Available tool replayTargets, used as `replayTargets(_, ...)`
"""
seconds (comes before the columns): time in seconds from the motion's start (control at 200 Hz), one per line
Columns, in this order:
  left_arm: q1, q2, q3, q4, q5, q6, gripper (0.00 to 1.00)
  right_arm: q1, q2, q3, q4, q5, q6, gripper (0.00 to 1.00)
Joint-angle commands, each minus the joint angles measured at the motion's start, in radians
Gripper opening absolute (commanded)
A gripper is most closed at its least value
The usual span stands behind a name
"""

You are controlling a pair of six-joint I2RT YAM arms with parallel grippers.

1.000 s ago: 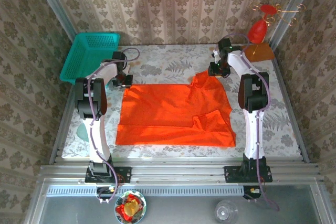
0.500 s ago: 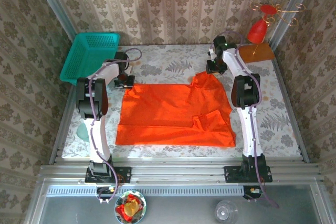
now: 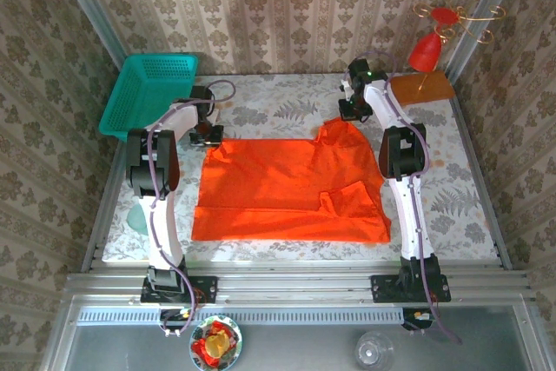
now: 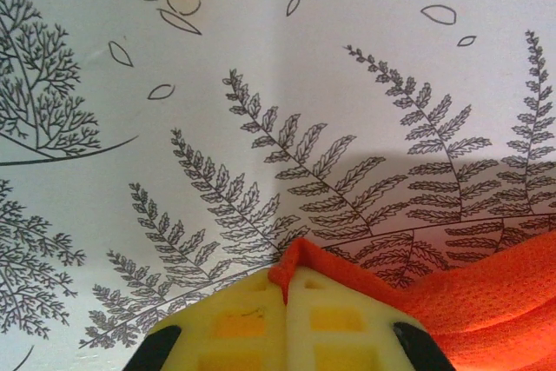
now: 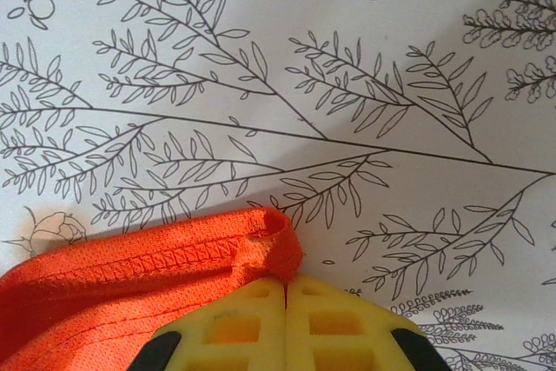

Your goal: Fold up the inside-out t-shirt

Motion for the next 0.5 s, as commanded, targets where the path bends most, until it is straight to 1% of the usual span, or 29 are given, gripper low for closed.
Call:
replayTargets(0.0,-0.007,-0.054,-0.009,-0.017,0.026,-0.031,0.0,0.0,-0.007,0.018,-0.049,0.063,0.007,0.0)
replayTargets(0.16,-0.003,-0.119,-0.023,0.03,0.009,-0.058,0.0,-0.032,-0.114,0.01,-0.035,0.085,0.053,0.0)
replayTargets(0.27,0.009,-0.166,-0.052,0.077,0.018,-0.087,0.0,-0.05,-0.195,-0.019,-0.032,0.06,0.065,0.0)
replayTargets(0.495,0.019,-0.257,-0.144,0.163,0.021,-0.114,0.0,-0.054,-0.409,-0.247,0.033,0.028,0.074,0.0)
